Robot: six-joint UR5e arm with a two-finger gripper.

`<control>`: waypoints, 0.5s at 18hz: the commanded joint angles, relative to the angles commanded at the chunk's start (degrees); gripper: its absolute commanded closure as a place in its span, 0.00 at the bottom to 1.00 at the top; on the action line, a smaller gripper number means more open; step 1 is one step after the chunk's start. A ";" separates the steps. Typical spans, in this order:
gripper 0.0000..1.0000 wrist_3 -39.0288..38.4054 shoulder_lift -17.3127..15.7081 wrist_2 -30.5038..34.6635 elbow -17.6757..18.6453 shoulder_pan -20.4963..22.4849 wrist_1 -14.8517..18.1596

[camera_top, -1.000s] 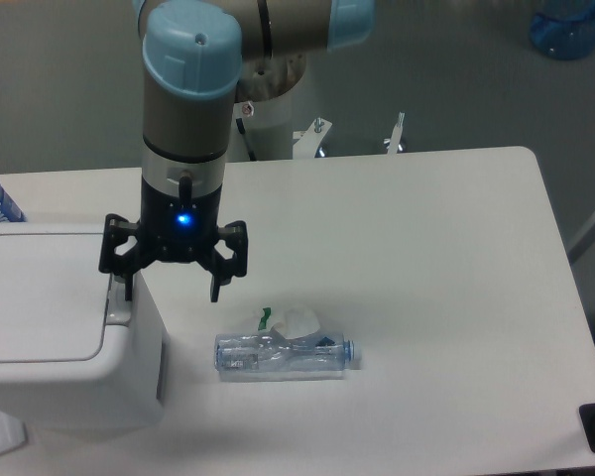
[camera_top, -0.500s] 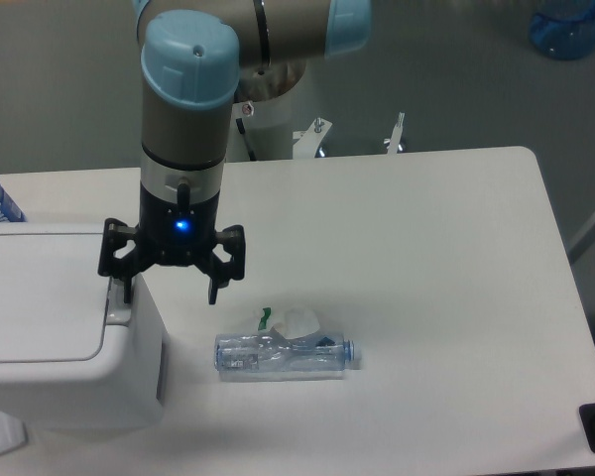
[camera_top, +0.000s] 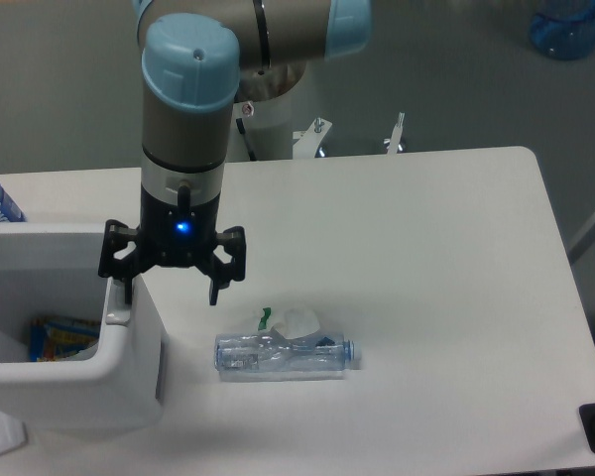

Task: Open the trash can
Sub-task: 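Lift the gripper up and away from the opened trash can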

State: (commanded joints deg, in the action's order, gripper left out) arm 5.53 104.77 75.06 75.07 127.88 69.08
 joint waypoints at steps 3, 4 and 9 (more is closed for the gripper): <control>0.00 4.03 -0.61 0.18 -0.62 3.42 -1.32; 0.00 5.96 -0.70 0.26 -0.62 4.48 -1.23; 0.00 13.69 -2.64 9.12 0.87 8.44 -0.45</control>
State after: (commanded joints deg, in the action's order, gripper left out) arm 19.23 102.13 84.17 75.94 136.31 68.64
